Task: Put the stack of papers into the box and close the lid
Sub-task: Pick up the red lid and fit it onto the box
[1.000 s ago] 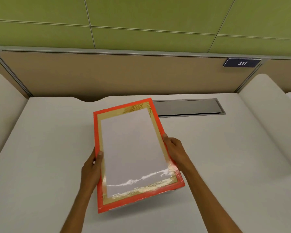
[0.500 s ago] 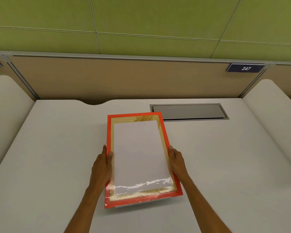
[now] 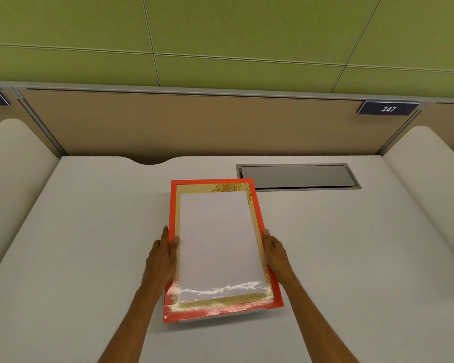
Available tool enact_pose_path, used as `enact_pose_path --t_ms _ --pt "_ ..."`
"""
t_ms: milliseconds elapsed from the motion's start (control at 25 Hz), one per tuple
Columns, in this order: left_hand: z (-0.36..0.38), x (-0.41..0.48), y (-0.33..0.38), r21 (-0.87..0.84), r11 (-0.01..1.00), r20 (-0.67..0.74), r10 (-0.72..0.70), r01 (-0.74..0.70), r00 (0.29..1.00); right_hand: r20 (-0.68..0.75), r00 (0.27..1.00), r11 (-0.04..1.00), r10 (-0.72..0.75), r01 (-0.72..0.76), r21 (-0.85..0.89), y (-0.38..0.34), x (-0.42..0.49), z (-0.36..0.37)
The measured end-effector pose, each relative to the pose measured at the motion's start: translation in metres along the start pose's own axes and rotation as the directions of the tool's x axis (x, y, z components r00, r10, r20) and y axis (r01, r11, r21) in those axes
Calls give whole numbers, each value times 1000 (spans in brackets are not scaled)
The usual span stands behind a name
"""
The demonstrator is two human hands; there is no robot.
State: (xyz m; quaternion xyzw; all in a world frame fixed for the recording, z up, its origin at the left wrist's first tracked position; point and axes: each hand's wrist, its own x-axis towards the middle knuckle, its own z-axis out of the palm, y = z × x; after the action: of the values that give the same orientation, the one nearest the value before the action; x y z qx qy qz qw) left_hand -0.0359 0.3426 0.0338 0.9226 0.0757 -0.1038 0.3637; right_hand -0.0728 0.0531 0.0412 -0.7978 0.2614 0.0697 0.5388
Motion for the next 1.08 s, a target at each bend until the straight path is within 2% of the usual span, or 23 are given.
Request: enact_pose_path --t_ms 40,120,160,240,280,360,440,680,1080 --pt "-1 -1 1 29 1000 3 -8 8 1000 3 1000 999 17 -17 -50 1 2 1" --pt "-3 -2 1 168 986 -89 42 -26 995 -78 997 964 -13 -9 -267 1 8 3" --pt "-4 0 2 256 964 -156 114 -72 981 -119 988 933 -98 50 -357 -2 8 5" --pt "-4 6 11 363 910 -220 294 -202 930 -107 937 839 -334 243 -487 -13 10 11" --pt "-2 10 17 379 887 -210 362 -266 908 -62 906 771 -419 319 -551 -19 12 14" --pt "6 18 31 420 845 -152 425 -331 893 27 873 649 -487 383 -657 -25 20 20" --pt "16 25 38 455 828 -80 406 -329 910 75 883 596 -464 374 -710 -27 26 23" --pt "36 31 34 437 849 15 325 -298 946 164 906 554 -390 373 -744 -22 34 31" --pt "44 32 27 447 857 21 276 -256 961 167 906 510 -388 363 -780 -14 38 38"
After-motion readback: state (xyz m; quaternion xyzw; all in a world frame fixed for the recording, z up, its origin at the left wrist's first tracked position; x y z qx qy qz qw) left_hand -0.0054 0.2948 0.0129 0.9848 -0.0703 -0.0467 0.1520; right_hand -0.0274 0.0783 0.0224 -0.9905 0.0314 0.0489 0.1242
